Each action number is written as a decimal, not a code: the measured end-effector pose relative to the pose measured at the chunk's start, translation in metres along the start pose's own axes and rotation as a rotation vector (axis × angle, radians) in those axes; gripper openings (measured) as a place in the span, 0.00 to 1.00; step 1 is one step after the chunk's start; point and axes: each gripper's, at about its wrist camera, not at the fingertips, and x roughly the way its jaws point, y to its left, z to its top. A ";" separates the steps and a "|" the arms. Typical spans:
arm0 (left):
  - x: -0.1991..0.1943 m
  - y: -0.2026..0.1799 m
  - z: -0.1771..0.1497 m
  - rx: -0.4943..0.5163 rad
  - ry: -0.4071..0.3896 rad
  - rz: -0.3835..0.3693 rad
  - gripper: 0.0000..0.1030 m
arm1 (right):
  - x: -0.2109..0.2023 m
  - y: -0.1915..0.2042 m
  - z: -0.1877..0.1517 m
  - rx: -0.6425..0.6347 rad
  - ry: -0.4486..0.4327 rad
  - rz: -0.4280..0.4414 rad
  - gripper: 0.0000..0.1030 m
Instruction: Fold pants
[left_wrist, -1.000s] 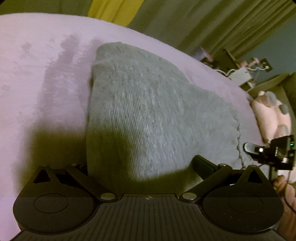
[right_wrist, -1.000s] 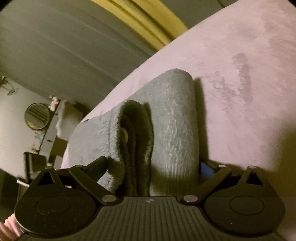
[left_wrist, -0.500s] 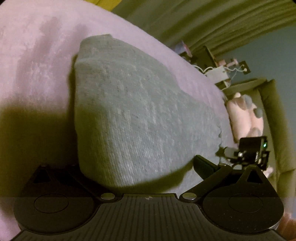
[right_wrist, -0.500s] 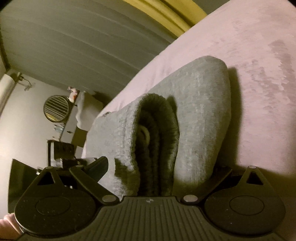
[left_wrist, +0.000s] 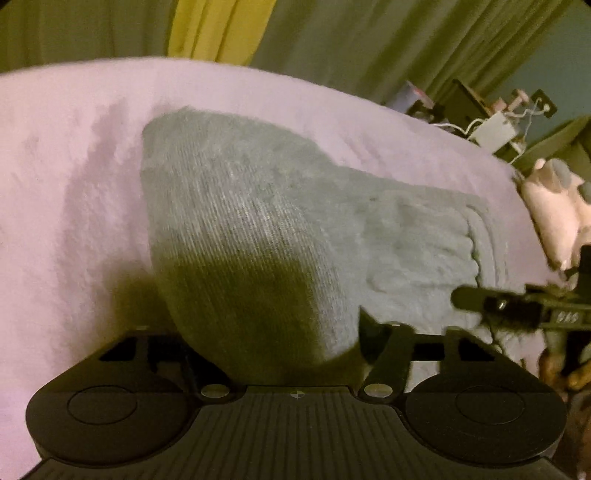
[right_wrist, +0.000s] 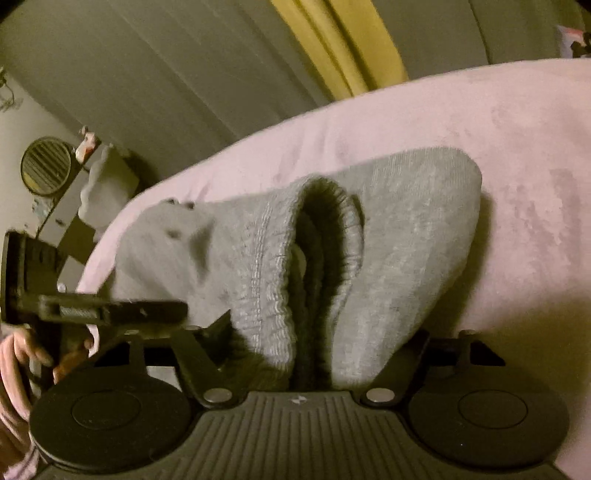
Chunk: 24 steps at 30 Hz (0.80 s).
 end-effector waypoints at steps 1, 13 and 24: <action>-0.002 -0.006 0.002 0.014 -0.003 0.012 0.50 | -0.002 0.007 0.003 -0.011 -0.016 0.004 0.61; -0.031 -0.040 0.042 0.030 -0.197 -0.001 0.44 | -0.029 0.055 0.053 -0.124 -0.175 0.006 0.54; -0.027 -0.027 0.024 -0.055 -0.216 0.401 0.90 | -0.042 0.044 0.065 -0.043 -0.309 -0.302 0.93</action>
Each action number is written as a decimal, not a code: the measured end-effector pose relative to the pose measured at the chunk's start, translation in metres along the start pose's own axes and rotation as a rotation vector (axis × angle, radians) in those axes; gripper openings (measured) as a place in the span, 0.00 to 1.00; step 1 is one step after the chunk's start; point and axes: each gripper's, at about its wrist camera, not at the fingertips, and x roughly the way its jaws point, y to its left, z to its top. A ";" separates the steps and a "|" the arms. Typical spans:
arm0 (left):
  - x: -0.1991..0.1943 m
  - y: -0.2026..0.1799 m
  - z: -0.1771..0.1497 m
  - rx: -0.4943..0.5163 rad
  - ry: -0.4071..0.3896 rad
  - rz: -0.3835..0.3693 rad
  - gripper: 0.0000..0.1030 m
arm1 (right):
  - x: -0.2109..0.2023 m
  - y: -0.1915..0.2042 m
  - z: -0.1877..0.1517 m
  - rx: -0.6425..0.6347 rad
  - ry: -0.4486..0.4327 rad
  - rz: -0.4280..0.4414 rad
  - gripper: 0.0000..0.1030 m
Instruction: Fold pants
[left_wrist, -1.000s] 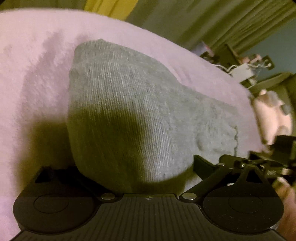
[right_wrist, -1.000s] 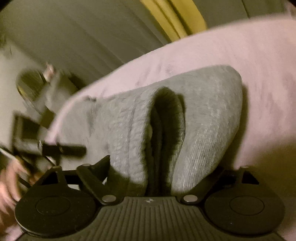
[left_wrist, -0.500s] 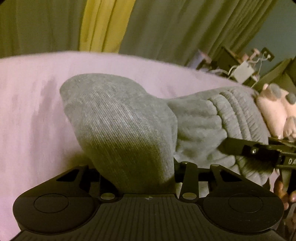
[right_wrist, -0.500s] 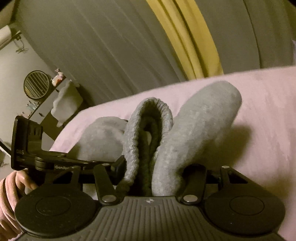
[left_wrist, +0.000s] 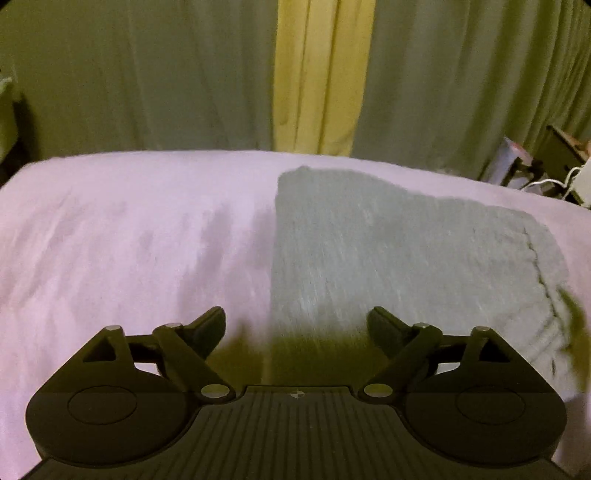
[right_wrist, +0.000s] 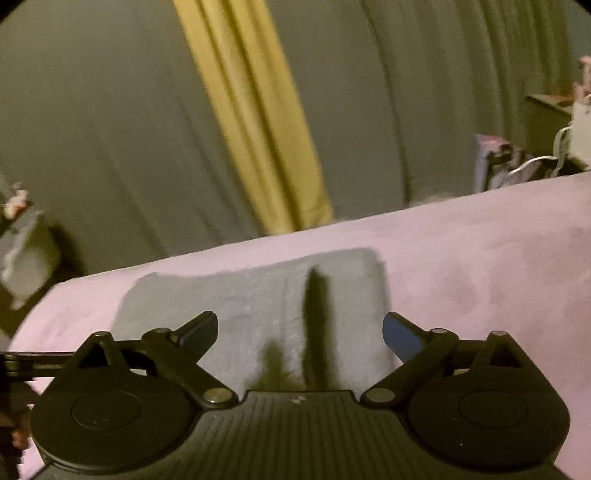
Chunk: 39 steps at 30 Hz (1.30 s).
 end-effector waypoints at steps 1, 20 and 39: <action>-0.003 0.000 -0.010 -0.007 -0.007 -0.019 0.93 | -0.003 0.005 -0.007 -0.007 -0.010 0.014 0.90; -0.063 0.052 -0.093 -0.092 -0.057 0.113 0.94 | 0.003 0.017 -0.089 0.010 0.024 -0.069 0.24; -0.052 0.075 -0.119 -0.301 0.052 0.216 0.94 | 0.027 0.070 -0.111 -0.359 -0.023 -0.230 0.51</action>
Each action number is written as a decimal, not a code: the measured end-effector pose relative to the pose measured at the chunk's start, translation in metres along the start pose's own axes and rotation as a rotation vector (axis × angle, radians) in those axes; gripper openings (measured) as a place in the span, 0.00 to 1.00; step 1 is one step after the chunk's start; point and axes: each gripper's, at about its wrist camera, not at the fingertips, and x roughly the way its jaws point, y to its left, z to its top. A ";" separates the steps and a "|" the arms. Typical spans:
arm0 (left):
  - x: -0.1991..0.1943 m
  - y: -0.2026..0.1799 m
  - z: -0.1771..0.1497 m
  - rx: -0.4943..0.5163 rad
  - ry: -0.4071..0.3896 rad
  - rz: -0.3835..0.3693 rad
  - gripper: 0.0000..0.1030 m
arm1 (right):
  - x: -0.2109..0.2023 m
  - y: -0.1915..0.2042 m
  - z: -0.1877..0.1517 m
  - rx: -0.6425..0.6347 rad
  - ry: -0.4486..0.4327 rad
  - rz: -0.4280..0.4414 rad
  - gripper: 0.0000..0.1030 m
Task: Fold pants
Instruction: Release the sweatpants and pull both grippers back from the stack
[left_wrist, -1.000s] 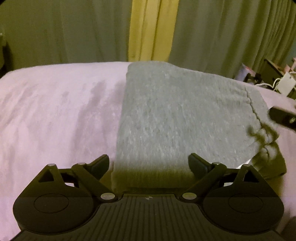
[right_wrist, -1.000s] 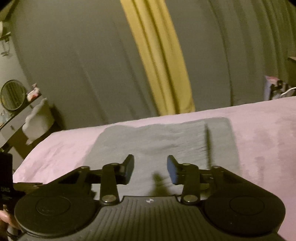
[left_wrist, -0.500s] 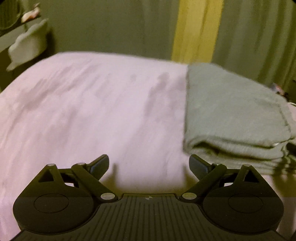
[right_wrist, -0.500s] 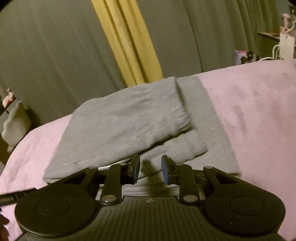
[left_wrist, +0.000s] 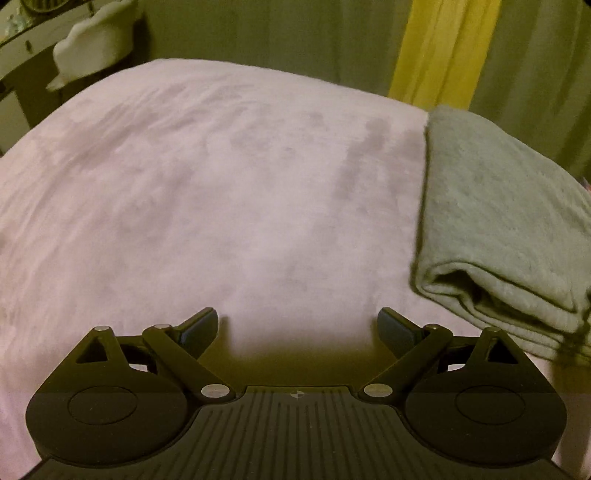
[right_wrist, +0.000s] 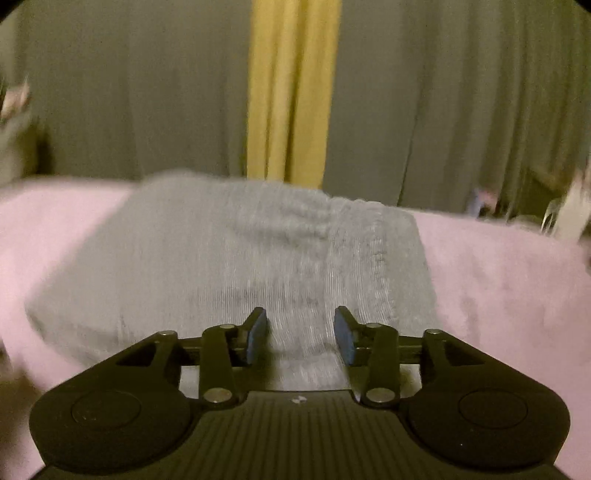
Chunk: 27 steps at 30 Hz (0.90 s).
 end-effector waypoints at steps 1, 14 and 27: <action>0.000 0.001 0.000 -0.004 0.003 0.002 0.94 | 0.003 0.000 -0.005 -0.004 0.066 0.008 0.54; -0.028 -0.034 -0.025 0.196 0.043 -0.018 0.94 | -0.084 -0.014 -0.069 0.134 0.241 0.183 0.96; -0.074 -0.068 -0.070 0.311 0.070 -0.075 0.97 | -0.080 -0.010 -0.083 0.095 0.597 0.034 0.96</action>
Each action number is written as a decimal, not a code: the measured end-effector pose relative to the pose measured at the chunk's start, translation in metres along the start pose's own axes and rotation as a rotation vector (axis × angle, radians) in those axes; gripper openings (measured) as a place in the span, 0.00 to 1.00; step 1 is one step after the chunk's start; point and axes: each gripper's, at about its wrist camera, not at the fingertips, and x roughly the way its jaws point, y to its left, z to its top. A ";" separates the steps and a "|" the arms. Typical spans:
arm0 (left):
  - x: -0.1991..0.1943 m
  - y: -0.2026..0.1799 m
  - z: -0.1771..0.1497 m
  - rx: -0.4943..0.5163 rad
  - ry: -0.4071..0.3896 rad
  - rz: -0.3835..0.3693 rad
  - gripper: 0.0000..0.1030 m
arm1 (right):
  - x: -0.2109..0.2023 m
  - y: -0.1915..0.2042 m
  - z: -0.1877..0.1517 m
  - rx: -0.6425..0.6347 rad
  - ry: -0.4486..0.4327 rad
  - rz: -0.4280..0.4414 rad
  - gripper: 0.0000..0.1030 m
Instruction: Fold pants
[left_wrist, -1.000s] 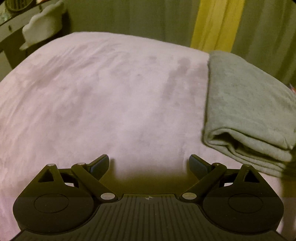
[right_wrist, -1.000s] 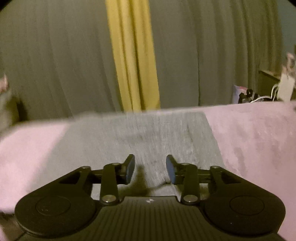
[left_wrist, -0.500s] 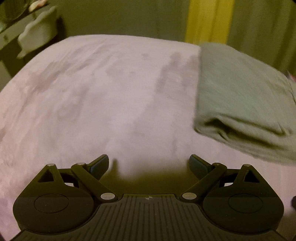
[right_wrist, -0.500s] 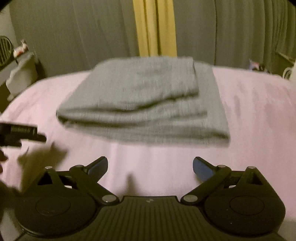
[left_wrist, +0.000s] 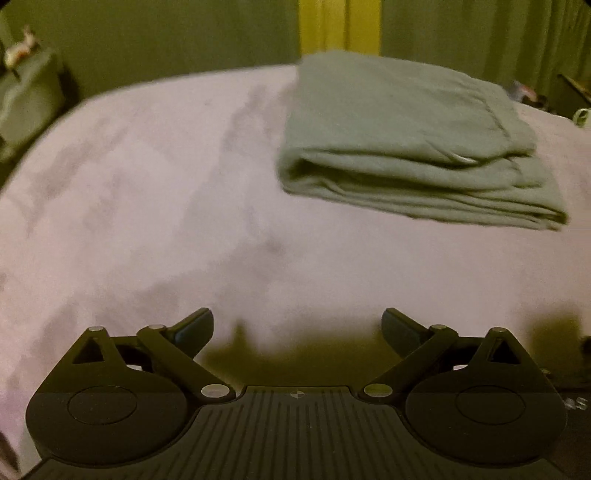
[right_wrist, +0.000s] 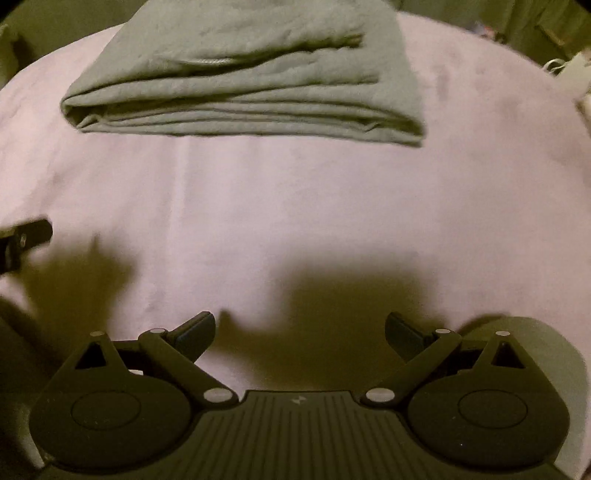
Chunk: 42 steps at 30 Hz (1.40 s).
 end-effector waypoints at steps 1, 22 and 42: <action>-0.001 -0.002 -0.001 -0.001 0.011 -0.006 0.97 | -0.002 0.000 0.000 -0.010 0.007 -0.002 0.96; -0.039 -0.023 0.043 0.064 -0.018 0.084 0.98 | -0.073 -0.004 0.032 0.027 -0.171 -0.035 0.96; -0.054 -0.034 0.056 0.081 -0.073 0.054 0.98 | -0.088 -0.010 0.035 0.062 -0.222 -0.042 0.96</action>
